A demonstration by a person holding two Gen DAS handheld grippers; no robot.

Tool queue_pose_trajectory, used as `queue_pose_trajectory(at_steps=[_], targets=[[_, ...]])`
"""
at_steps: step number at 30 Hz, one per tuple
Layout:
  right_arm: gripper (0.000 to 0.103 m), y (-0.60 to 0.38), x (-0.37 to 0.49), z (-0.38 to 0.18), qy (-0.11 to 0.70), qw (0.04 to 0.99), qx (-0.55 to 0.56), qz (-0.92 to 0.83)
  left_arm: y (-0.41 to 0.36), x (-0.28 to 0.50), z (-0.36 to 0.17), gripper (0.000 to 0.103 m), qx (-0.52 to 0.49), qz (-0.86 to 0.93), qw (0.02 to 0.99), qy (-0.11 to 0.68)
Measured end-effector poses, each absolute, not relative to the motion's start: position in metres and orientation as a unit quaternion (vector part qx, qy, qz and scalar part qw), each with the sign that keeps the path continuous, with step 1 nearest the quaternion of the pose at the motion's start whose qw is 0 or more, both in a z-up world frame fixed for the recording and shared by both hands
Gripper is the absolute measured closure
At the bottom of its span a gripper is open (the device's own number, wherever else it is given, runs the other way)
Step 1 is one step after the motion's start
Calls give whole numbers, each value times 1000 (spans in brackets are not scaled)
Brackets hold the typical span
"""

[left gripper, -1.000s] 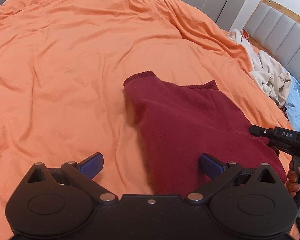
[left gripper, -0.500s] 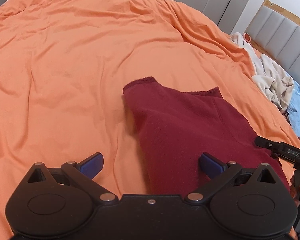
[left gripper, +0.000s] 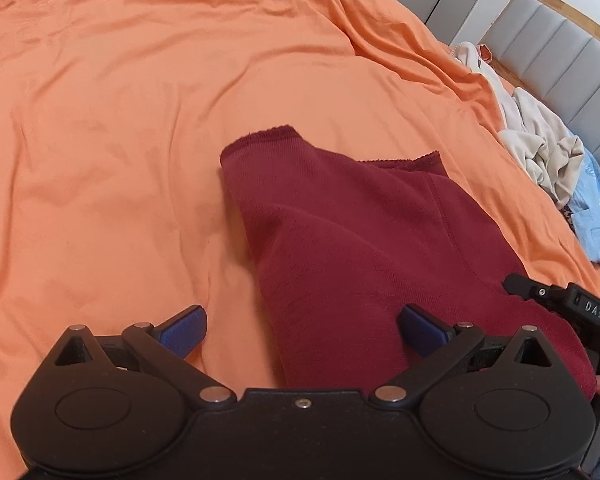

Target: Fold small clothes

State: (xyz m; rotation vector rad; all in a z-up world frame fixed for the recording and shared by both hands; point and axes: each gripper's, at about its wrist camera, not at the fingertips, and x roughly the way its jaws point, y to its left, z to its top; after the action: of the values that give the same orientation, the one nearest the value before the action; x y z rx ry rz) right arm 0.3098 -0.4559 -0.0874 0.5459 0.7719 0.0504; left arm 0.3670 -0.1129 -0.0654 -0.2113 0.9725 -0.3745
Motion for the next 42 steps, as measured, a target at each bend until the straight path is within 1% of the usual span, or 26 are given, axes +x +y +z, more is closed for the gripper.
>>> queue_pose_trajectory(at_steps=[4, 6, 8, 9, 11, 13, 14, 15, 16, 17, 18, 20, 22, 23, 25, 26, 27, 28, 32, 36, 42], targets=[[3, -453, 309, -86, 359, 892, 270, 50, -104, 378, -82, 0, -152, -196, 841, 481], [5, -454, 310, -87, 351, 889, 287, 72, -99, 383, -89, 0, -179, -200, 828, 493], [16, -455, 311, -90, 348, 886, 298, 75, -100, 385, -91, 0, -183, -205, 825, 494], [19, -455, 312, -91, 350, 884, 302, 75, -101, 385, -91, 0, -181, -204, 826, 493], [31, -454, 313, -93, 352, 882, 304, 76, -105, 384, -89, 0, -177, -200, 828, 493], [36, -451, 311, -89, 347, 887, 295, 76, -110, 385, -86, 1, -174, -202, 828, 494], [43, -448, 310, -86, 345, 891, 286, 74, -112, 385, -85, 2, -174, -203, 826, 496], [47, -445, 309, -83, 343, 895, 276, 74, -114, 386, -84, 6, -175, -205, 825, 498], [55, -441, 308, -79, 339, 900, 264, 76, -117, 386, -82, 12, -175, -208, 823, 499], [59, -437, 306, -75, 336, 905, 250, 76, -119, 386, -80, 16, -173, -211, 823, 498], [62, -433, 304, -72, 334, 910, 233, 74, -122, 385, -78, 22, -166, -215, 824, 497], [73, -425, 301, -64, 328, 919, 207, 69, -129, 382, -73, 31, -142, -209, 832, 494], [78, -421, 298, -58, 320, 924, 199, 70, -135, 379, -66, 44, -124, -205, 839, 489], [81, -420, 296, -53, 315, 926, 197, 71, -136, 377, -61, 47, -116, -203, 843, 485], [83, -417, 291, -44, 302, 930, 195, 74, -140, 373, -49, 61, -98, -196, 852, 476], [83, -413, 288, -38, 293, 933, 192, 76, -140, 372, -43, 63, -90, -195, 854, 473], [83, -410, 286, -33, 286, 936, 191, 77, -140, 372, -38, 69, -87, -198, 856, 470], [84, -407, 283, -28, 279, 938, 188, 77, -138, 372, -32, 71, -92, -203, 855, 468], [84, -387, 279, -4, 246, 950, 173, 85, -135, 369, -9, 72, -84, -219, 862, 450], [84, -363, 286, 12, 230, 954, 164, 103, -127, 371, 11, 73, -62, -216, 872, 434], [84, -332, 321, 16, 229, 946, 191, 126, -85, 388, 36, 73, -58, -185, 889, 416]])
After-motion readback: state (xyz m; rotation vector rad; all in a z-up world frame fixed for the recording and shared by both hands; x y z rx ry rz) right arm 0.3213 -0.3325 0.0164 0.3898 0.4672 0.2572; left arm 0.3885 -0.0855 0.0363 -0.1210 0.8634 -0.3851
